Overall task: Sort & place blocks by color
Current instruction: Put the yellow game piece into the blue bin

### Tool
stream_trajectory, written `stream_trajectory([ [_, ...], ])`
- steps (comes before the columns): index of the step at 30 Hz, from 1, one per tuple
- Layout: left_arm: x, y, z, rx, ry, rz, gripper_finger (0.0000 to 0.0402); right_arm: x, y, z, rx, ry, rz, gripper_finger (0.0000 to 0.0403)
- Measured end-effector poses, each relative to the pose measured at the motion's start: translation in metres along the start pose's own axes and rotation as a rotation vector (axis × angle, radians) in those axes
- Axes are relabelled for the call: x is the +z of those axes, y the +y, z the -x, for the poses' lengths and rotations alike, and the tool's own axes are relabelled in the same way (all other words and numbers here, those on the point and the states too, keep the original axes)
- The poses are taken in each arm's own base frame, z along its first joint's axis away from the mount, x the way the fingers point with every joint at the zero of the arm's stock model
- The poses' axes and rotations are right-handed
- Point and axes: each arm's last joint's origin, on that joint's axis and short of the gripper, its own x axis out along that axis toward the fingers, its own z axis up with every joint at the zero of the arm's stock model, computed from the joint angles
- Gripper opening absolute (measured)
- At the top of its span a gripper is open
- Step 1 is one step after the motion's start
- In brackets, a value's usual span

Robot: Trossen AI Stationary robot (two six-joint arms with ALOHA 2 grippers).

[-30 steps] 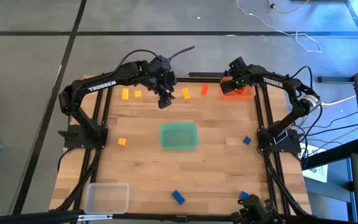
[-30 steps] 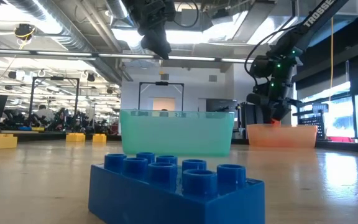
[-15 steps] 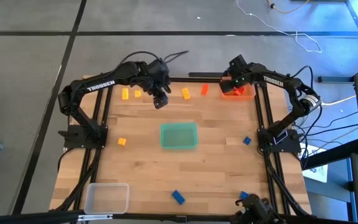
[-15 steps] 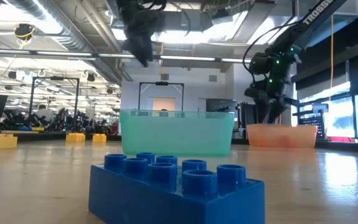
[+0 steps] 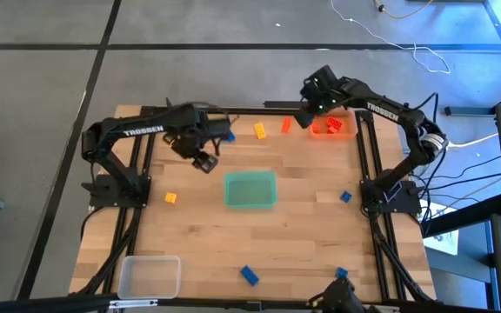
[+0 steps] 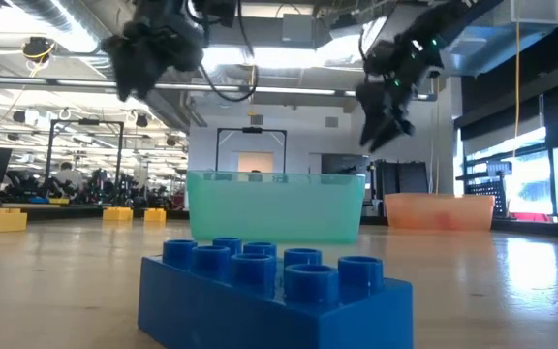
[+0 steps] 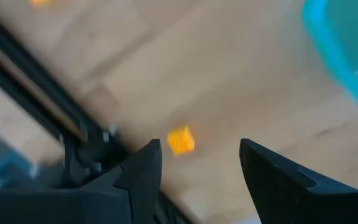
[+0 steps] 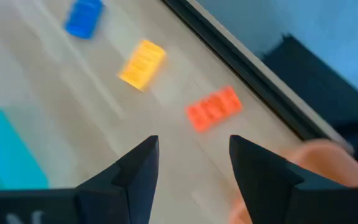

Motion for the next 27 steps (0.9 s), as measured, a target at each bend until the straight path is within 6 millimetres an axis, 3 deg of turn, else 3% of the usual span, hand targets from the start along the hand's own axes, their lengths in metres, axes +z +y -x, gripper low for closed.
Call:
stream_trajectory([
  [11, -0.054, -0.023, -0.061, 0.178, 0.201, 0.077, 0.0206, 0.045, 0.061, 0.049, 0.082, -0.174, 0.270, 0.0197],
  [19, -0.086, -0.026, -0.105, 0.281, 0.227, 0.113, 0.0206, 0.059, 0.089, 0.084, 0.119, -0.252, 0.372, 0.0197],
  [27, -0.099, -0.027, -0.150, 0.207, 0.183, 0.089, 0.0206, 0.062, 0.111, 0.110, 0.150, -0.281, 0.473, 0.0197],
])
